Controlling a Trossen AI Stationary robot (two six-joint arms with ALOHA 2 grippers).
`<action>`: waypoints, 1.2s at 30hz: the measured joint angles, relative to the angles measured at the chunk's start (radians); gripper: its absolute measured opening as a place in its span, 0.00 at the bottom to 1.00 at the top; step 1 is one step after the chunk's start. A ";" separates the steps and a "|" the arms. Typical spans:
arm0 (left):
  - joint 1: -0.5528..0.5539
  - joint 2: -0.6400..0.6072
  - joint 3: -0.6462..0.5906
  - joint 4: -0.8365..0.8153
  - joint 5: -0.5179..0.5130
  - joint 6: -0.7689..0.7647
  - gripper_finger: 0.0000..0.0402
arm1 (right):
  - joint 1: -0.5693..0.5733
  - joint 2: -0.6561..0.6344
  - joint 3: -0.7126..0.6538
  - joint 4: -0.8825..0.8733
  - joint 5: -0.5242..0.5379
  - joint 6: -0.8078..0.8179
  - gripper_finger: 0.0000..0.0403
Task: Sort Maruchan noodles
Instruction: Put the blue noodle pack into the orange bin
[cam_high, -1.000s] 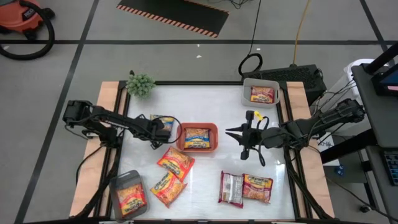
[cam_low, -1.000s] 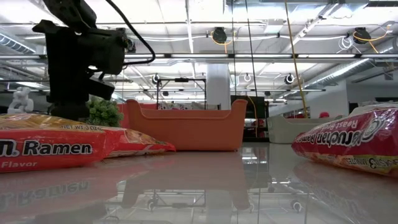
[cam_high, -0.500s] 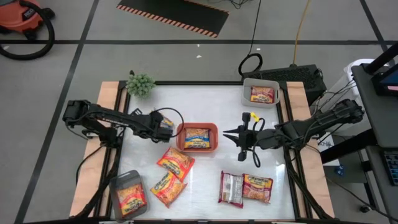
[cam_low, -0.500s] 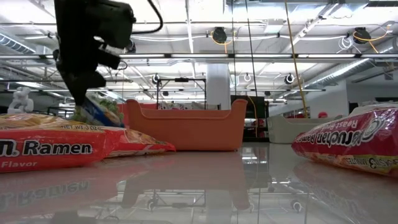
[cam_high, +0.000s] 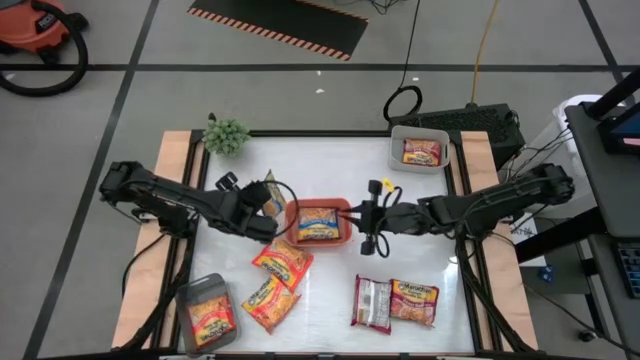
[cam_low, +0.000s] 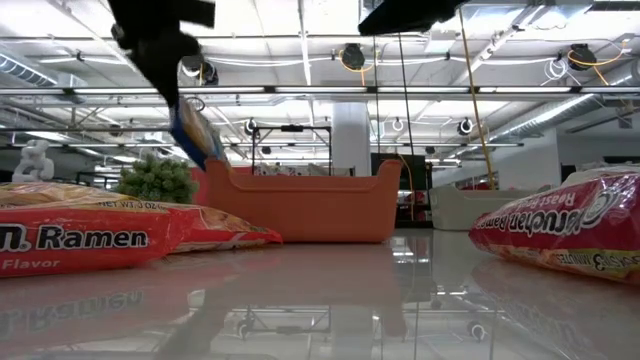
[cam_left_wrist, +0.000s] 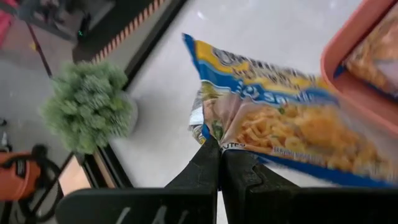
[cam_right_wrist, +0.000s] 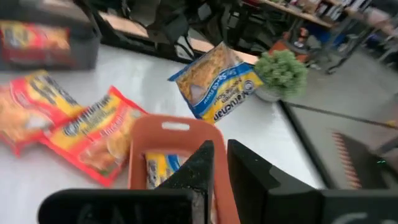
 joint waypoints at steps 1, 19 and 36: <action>-0.013 0.000 0.016 -0.014 -0.015 -0.012 0.01 | -0.009 0.011 0.000 0.019 -0.018 0.016 0.09; -0.149 0.000 0.087 0.077 -0.124 0.044 0.01 | -0.099 0.205 0.000 0.274 -0.159 0.065 0.18; -0.148 0.000 0.087 0.520 -0.126 0.407 0.01 | -0.113 0.219 0.000 0.285 -0.232 0.124 0.44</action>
